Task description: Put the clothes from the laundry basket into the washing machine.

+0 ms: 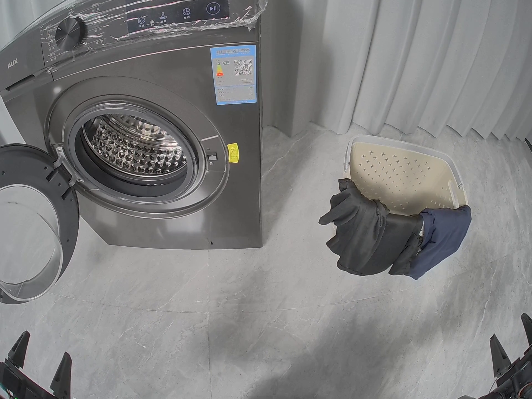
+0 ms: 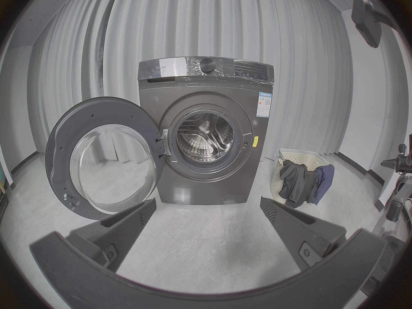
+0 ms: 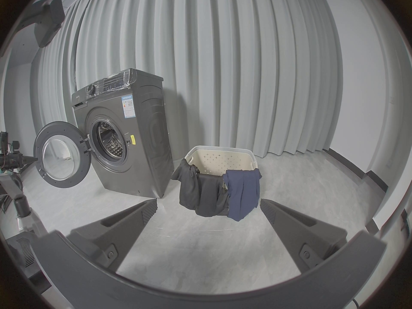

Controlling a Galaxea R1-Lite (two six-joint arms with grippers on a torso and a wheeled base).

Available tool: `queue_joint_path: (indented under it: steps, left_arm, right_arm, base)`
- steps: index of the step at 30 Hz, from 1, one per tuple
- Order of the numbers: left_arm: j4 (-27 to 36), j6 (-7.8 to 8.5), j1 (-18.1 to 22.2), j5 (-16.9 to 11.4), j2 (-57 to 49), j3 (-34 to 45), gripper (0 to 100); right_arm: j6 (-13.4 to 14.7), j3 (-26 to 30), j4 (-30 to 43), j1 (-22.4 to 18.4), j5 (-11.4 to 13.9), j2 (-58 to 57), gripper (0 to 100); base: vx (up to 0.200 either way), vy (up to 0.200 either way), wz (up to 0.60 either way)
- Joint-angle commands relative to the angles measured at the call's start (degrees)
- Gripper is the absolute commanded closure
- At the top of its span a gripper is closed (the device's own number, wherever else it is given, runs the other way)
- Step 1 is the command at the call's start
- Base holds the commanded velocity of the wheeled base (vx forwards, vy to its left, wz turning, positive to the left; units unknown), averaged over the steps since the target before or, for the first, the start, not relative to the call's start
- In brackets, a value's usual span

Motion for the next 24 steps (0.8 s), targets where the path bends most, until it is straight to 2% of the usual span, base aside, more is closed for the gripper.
queue_joint_path:
  steps: [1, 24]
  left_arm:
    - [-0.04, -0.02, -0.01, 0.02, -0.77, 1.01, 0]
    - [0.05, -0.11, -0.01, 0.02, -0.68, 0.92, 0]
  right_arm:
    - [-0.02, 1.01, 0.02, 0.02, 0.01, -0.77, 0]
    - [-0.02, 1.01, 0.02, 0.02, 0.01, -0.77, 0]
  base:
    - [0.000, -0.200, 0.00]
    - [0.000, -0.191, 0.00]
